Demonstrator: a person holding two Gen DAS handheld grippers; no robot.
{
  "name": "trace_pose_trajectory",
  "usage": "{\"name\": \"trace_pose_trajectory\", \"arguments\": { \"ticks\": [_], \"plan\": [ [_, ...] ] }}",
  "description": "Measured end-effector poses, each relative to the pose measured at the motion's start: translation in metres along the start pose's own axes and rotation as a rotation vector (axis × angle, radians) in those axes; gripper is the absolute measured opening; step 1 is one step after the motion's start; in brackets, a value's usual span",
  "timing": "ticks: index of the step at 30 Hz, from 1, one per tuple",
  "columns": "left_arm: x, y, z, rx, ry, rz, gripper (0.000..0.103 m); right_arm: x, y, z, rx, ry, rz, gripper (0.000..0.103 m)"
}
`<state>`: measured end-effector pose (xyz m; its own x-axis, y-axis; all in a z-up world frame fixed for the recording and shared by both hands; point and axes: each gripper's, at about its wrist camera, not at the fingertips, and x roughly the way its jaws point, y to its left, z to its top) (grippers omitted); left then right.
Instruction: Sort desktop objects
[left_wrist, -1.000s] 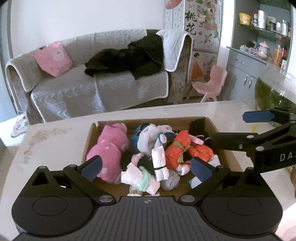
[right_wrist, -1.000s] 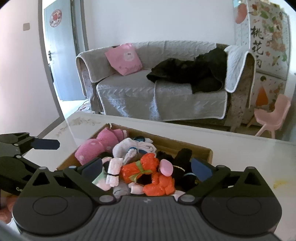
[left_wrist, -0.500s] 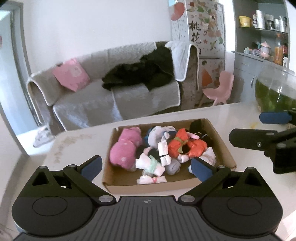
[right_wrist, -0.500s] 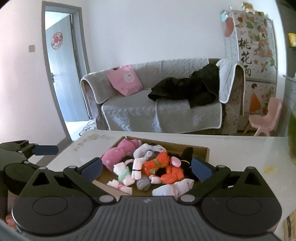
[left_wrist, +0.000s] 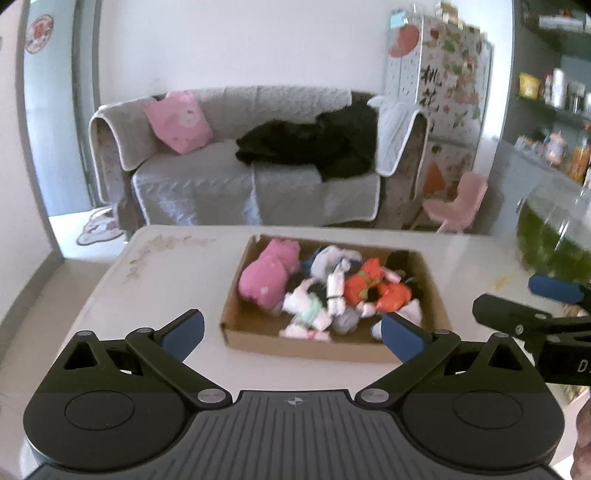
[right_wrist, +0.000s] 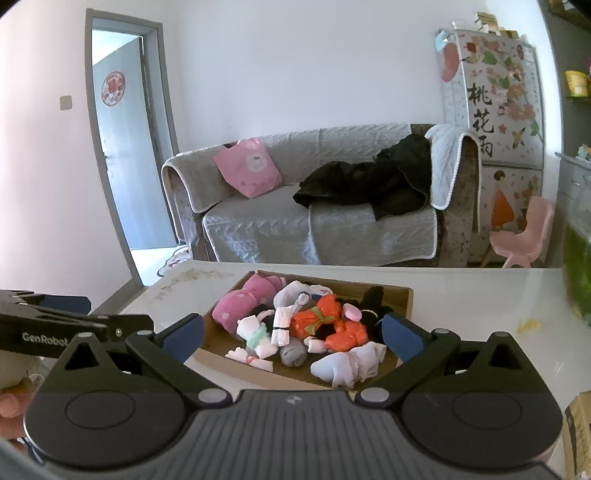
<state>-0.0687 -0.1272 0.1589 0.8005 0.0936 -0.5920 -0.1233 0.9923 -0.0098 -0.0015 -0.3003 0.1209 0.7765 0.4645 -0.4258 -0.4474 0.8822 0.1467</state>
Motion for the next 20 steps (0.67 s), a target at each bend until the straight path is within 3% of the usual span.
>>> {"name": "trace_pose_trajectory", "arguments": {
  "ticks": [11,20],
  "plan": [
    [-0.003,-0.012,-0.012,0.082,-0.002,0.012,0.103,-0.007,0.009,-0.010,-0.028,0.002,-0.002,0.102],
    [-0.006,-0.004,-0.012,0.067,0.007,-0.013,0.103,-0.010,0.013,-0.010,-0.024,-0.009,-0.007,0.102]
  ]
}}
